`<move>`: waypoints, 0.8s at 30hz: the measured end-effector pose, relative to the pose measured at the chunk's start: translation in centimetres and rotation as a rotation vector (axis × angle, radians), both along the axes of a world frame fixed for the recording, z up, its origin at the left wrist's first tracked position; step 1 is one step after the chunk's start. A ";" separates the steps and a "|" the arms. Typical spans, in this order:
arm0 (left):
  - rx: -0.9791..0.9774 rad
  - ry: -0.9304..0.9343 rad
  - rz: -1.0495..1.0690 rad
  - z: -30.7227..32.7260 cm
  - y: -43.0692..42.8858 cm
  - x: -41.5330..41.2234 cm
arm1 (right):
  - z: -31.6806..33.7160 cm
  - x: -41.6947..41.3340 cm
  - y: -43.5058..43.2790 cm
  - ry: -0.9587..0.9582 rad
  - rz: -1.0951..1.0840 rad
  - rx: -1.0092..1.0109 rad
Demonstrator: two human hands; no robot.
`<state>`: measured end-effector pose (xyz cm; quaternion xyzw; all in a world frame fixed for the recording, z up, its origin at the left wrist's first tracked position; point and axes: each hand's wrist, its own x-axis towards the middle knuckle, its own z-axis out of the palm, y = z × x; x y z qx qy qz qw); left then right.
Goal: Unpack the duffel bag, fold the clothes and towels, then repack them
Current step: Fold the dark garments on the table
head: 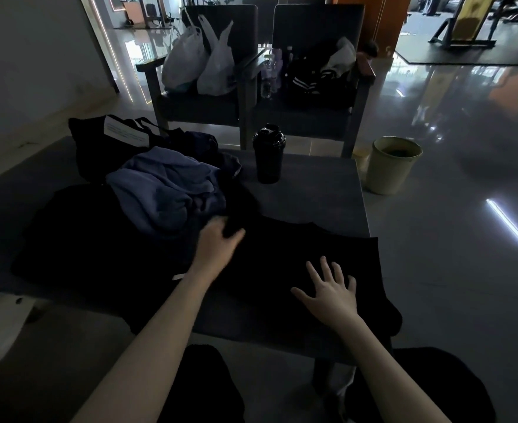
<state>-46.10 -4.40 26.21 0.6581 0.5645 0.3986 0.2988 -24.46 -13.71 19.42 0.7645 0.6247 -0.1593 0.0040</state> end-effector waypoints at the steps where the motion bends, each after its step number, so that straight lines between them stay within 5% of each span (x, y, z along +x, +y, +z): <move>1: 0.071 0.192 -0.163 -0.8 -0.4 0.5 | 0.0 0.2 0.0 0.010 0.004 0.002; 4: 0.017 0.627 -0.475 -2.8 -2.3 1.1 | 0.3 0.7 -0.1 0.036 0.019 -0.004; 16: -0.061 1.051 -0.535 -4.6 -4.2 1.6 | -0.1 1.5 -0.1 0.075 0.069 0.018; 24: -0.153 0.941 -0.333 -5.2 -3.7 3.2 | -0.5 1.6 -0.2 0.103 0.074 0.065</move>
